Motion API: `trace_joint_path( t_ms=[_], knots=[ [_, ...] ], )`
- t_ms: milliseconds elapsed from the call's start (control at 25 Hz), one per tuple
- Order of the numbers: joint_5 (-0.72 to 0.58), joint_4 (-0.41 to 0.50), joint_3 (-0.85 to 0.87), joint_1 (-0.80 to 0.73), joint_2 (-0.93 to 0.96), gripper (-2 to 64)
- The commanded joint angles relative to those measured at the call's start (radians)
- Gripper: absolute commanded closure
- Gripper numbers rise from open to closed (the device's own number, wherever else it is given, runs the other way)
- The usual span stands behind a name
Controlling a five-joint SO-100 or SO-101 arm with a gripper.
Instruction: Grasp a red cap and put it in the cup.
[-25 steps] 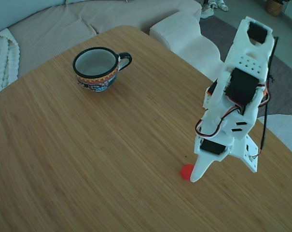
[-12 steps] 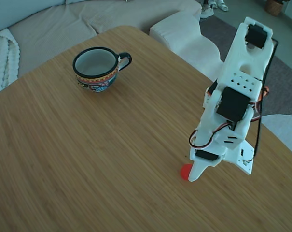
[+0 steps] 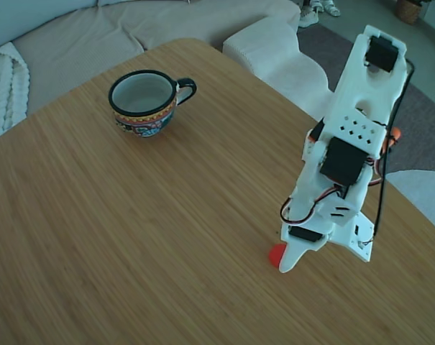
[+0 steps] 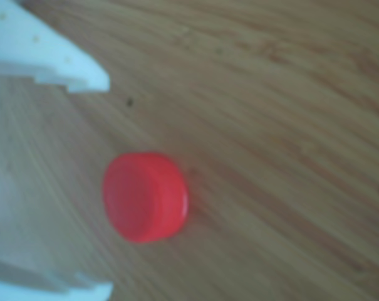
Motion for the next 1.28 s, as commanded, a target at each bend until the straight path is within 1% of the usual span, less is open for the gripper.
trace_joint_path(
  t_ms=[0, 80, 200, 320, 560, 840, 960, 1240],
  knots=[
    [-0.003, -0.003, -0.006, -0.005, 0.018, 19.4],
    [-0.003, -0.003, -0.006, -0.003, 0.021, 16.9],
    [-0.003, -0.006, -0.015, -0.003, 0.009, 16.8],
    [-0.003, -0.057, -0.003, -0.003, 0.008, 16.9],
    [0.002, -0.121, 0.006, -0.002, 0.009, 16.9],
    [-0.002, -0.127, 0.038, -0.003, 0.008, 16.9],
    [-0.002, -0.147, 0.055, -0.002, 0.009, 16.9],
    [-0.002, -0.147, 0.083, -0.002, 0.008, 16.9]
  ],
)
